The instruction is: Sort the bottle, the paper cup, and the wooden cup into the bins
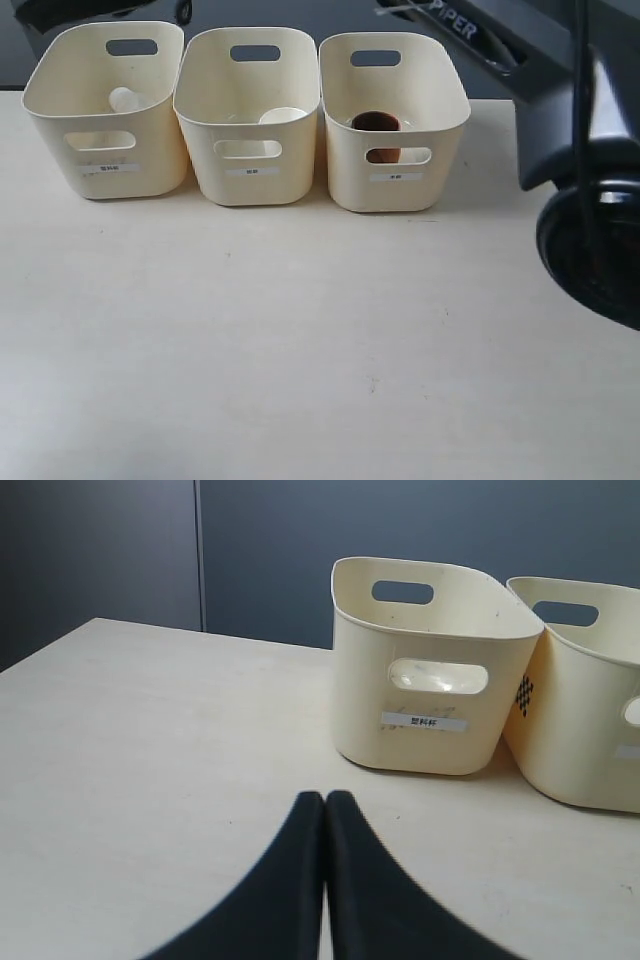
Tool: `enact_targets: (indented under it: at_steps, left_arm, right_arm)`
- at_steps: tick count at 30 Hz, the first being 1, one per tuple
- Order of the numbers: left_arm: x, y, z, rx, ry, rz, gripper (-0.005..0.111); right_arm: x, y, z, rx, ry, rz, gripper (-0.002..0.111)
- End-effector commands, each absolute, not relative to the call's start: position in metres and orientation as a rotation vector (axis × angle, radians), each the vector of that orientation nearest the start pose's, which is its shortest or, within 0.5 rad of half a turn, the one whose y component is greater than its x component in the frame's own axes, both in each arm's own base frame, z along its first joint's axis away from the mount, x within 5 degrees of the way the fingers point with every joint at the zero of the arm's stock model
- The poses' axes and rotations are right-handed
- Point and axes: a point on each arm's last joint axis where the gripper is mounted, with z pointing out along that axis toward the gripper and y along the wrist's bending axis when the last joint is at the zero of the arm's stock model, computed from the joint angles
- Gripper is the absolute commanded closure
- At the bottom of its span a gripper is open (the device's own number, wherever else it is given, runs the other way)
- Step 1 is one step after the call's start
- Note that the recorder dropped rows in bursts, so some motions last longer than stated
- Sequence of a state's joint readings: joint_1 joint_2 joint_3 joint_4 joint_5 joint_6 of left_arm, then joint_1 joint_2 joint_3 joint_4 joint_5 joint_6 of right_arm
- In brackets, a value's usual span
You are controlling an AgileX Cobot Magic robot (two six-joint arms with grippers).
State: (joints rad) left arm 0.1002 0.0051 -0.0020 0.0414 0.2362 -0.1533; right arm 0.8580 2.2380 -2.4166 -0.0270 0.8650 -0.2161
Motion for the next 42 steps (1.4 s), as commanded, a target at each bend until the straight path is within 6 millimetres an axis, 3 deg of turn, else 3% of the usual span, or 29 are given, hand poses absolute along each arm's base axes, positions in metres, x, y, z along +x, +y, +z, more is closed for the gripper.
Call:
enact_targets:
  at_steps: [1,7,12,18,23,30,33,38,42]
  left_arm:
    - [0.055,0.006,0.192,-0.187,1.704,-0.004,0.107]
    - [0.055,0.006,0.192,-0.187,1.704,-0.004,0.107]
    - [0.055,0.006,0.192,-0.187,1.704,-0.004,0.107]
    - [0.055,0.006,0.192,-0.187,1.704,-0.004,0.107]
    - [0.055,0.006,0.192,-0.187,1.704,-0.004,0.107]
    - [0.055,0.006,0.192,-0.187,1.704,-0.004,0.107]
    - [0.055,0.006,0.192,-0.187,1.704,-0.004,0.107]
    - [0.055,0.006,0.192,-0.187,1.704,-0.004,0.107]
    - [0.055,0.006,0.192,-0.187,1.704,-0.004,0.107]
  right_arm:
    - [0.322,0.378,0.386,-1.083,1.875,0.264,0.109]
    - [0.291,0.367,0.413,-1.082,1.827,0.181,0.109]
    - [0.266,0.342,0.436,-1.044,1.8,0.183,0.109]
    - [0.238,0.291,0.446,-0.977,1.778,0.125,0.109]
    - [0.207,0.236,0.453,-0.889,1.718,0.092,0.109]
    - [0.173,0.155,0.446,-0.771,1.73,0.009,0.109]
    - [0.16,0.123,0.432,-0.739,1.754,-0.045,0.109]
    - [0.143,0.087,0.404,-0.707,1.773,-0.14,0.109]
    - [0.129,0.074,0.395,-0.689,1.782,-0.104,0.109]
